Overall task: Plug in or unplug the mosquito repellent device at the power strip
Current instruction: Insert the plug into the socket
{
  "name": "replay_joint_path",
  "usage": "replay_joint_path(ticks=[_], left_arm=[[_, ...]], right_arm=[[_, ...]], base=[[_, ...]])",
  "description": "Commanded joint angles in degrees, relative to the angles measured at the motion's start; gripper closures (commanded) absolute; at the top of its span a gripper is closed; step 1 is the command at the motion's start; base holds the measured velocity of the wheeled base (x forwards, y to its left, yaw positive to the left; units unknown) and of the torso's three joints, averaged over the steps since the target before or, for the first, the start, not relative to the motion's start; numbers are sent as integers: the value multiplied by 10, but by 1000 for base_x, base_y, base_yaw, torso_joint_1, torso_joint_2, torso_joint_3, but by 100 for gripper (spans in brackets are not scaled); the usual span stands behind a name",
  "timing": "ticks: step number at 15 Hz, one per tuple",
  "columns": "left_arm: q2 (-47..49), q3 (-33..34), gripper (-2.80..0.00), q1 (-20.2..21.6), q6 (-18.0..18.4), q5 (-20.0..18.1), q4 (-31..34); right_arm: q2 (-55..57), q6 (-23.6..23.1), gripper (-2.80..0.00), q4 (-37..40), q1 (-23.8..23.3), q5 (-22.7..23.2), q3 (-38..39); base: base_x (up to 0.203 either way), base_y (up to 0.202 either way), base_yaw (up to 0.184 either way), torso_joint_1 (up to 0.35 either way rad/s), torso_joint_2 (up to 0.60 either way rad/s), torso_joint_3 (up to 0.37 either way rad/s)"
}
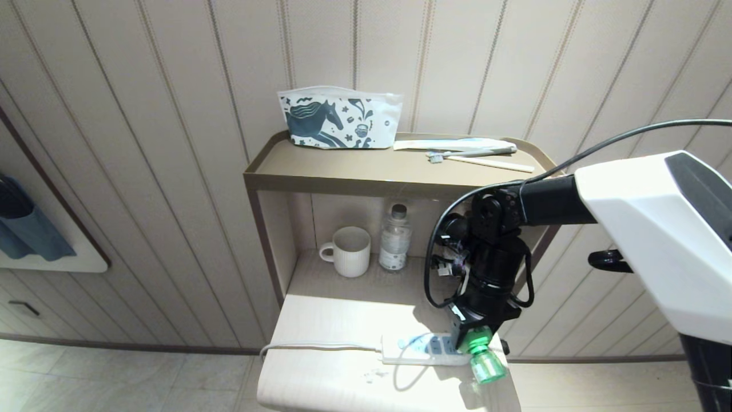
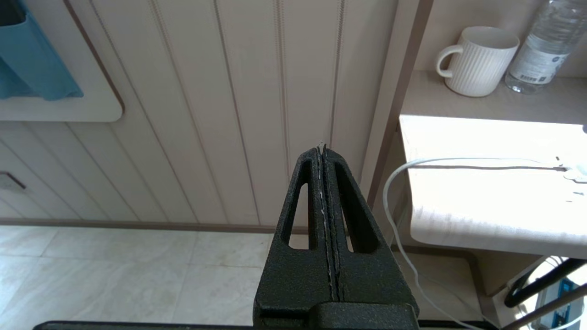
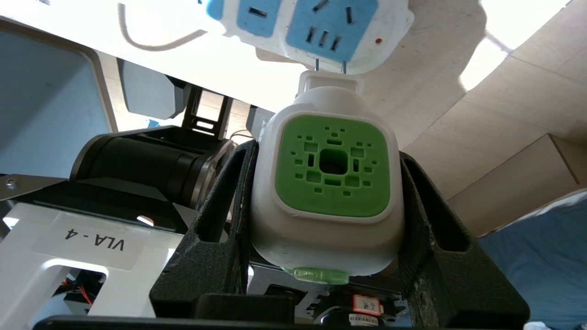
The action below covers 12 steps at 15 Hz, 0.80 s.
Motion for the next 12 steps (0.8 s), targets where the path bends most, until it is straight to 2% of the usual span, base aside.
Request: replay_joint_path(ticks=[1, 12], left_arm=[[0, 0, 0, 0, 0, 0, 0], [0, 0, 0, 0, 1, 0, 0]], right_arm=[[7, 2, 0, 2, -1, 1, -1], [19, 5, 0, -6, 2, 3, -2]], base=[[0, 0, 0, 0, 0, 0], [0, 0, 0, 0, 0, 0]])
